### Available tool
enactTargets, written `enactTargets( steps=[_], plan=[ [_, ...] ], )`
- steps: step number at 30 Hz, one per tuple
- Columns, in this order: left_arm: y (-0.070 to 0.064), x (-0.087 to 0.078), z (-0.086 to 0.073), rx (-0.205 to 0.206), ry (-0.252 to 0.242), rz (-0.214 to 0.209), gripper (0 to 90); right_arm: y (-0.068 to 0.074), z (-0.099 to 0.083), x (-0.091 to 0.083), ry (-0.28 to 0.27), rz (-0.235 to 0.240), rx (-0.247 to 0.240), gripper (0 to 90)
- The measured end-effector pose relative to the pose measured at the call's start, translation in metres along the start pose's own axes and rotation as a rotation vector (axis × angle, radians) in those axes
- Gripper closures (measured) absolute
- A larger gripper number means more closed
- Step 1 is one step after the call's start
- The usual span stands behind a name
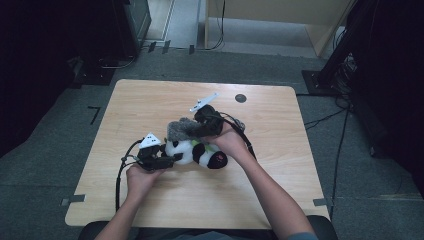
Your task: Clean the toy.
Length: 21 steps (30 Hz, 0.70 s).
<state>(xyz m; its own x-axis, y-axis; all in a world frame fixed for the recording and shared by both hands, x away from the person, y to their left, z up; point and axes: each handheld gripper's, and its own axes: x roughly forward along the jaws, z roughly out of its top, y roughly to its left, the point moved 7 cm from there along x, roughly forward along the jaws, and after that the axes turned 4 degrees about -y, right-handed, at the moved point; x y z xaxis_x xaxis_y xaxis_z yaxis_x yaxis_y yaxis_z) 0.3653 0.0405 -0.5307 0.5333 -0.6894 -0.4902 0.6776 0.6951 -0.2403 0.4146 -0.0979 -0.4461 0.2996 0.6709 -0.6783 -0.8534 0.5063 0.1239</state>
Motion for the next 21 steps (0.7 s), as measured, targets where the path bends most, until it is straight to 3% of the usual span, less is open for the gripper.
enactTargets(
  steps=[5, 11, 18, 21],
  plan=[
    [-0.001, 0.0, 0.0, -0.002, 0.0, 0.002, 33.8, -0.01, -0.02, -0.021, -0.028, -0.005, 0.052, 75.4],
    [-0.001, 0.0, 0.0, -0.003, -0.003, -0.003, 33.9, -0.014, -0.027, -0.035, -0.049, -0.018, 0.068, 75.4],
    [0.0, 0.0, 0.0, 0.0, -0.007, -0.007, 32.9, -0.011, -0.014, -0.035, -0.075, -0.029, 0.062, 75.6],
    [0.0, 0.0, 0.001, 0.001, -0.011, -0.008, 32.6, -0.005, 0.003, -0.035, -0.108, -0.028, 0.04, 75.4]
  ],
)
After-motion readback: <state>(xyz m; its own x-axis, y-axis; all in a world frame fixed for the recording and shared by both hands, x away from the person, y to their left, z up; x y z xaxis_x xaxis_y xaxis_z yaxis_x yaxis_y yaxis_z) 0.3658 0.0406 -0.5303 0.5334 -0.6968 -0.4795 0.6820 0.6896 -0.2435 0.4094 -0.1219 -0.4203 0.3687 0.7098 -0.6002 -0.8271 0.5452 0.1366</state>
